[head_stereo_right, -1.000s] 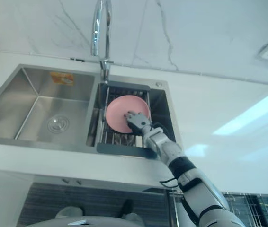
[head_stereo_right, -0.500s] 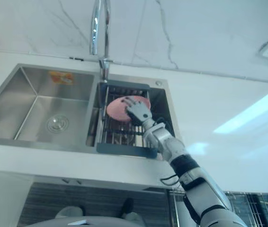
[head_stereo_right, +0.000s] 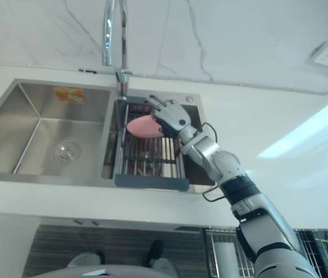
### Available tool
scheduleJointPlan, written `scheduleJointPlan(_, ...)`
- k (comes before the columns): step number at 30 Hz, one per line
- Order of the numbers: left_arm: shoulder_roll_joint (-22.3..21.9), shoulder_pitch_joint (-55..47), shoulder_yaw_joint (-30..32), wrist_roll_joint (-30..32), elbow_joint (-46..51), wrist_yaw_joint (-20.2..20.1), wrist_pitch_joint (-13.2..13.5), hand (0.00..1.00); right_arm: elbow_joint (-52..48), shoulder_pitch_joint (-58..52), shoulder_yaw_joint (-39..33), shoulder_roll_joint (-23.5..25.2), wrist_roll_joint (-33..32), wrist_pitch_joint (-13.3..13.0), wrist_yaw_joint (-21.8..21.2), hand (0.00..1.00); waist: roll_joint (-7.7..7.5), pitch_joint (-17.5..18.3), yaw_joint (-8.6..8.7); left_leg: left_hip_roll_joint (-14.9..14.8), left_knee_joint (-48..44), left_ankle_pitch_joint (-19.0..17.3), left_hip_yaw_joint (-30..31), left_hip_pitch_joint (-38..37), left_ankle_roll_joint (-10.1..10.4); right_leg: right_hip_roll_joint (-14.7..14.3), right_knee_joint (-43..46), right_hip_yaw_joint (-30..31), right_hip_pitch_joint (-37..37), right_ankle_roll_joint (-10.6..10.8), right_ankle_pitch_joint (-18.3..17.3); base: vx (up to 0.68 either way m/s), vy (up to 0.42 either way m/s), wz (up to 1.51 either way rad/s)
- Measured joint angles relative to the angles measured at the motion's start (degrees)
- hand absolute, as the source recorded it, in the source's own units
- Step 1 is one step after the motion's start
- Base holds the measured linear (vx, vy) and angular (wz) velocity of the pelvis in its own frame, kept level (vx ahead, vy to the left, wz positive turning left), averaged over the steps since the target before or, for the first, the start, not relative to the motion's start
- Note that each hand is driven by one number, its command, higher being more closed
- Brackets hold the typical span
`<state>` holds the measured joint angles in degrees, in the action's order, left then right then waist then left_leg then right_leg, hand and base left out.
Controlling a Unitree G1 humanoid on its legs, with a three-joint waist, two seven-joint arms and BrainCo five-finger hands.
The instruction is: Walk over to the sink, pick up the cup, carry it to the dishwasher, place the cup inside the dishwasher, then close the dishwasher door
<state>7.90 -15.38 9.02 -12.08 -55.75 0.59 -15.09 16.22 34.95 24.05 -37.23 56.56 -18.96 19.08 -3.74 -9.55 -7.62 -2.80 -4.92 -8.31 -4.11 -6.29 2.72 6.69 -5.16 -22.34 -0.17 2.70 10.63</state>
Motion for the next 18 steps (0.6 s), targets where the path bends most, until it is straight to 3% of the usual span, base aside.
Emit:
scheduleJointPlan(5,0.0,0.0,0.0,0.0,-0.1,0.0,-0.1,0.00,0.0,-0.1,0.0,-1.2,-2.5,-1.4,-5.3,1.00,0.02,0.0,0.17,0.0,0.0,0.0,-0.4,-0.2,0.0,0.0,0.0,0.3,0.0,0.0,0.1,-0.01,0.012,-0.03)
scheduleJointPlan(11,0.0,0.0,-0.1,-0.1,-0.1,0.1,-0.2,0.00,0.0,-0.8,0.0,-1.3,-10.4,0.6,-7.8,1.00,0.05,0.0,0.22,0.0,0.0,0.0,-0.5,-0.3,0.0,0.0,0.0,0.4,0.1,0.0,0.1,0.00,0.000,0.00)
scheduleJointPlan(12,0.0,0.0,-0.1,-0.1,-0.1,0.1,-0.2,0.00,0.0,-1.0,-0.1,-1.3,-11.5,0.7,-8.2,0.00,0.05,0.0,0.24,0.0,0.0,0.0,-0.5,-0.3,0.0,0.0,0.0,0.4,0.1,0.0,0.1,0.00,0.000,0.00)
scheduleJointPlan(16,0.0,0.0,0.0,-0.1,-0.1,0.1,-0.2,0.00,0.0,-1.2,-0.5,-1.1,-15.1,2.0,-10.3,0.00,0.07,0.0,0.32,0.0,0.0,0.0,-0.5,-0.3,0.0,0.0,0.0,0.4,0.1,0.0,0.1,0.00,0.000,0.00)
scheduleJointPlan(18,0.0,0.0,0.0,0.0,-0.1,0.1,-0.2,0.00,-0.3,-1.7,-3.4,0.1,-20.2,4.1,-11.6,0.00,0.07,0.0,0.31,0.0,0.0,0.0,-0.6,-0.4,0.0,0.0,0.0,0.5,0.1,0.0,0.1,0.00,0.000,0.00)
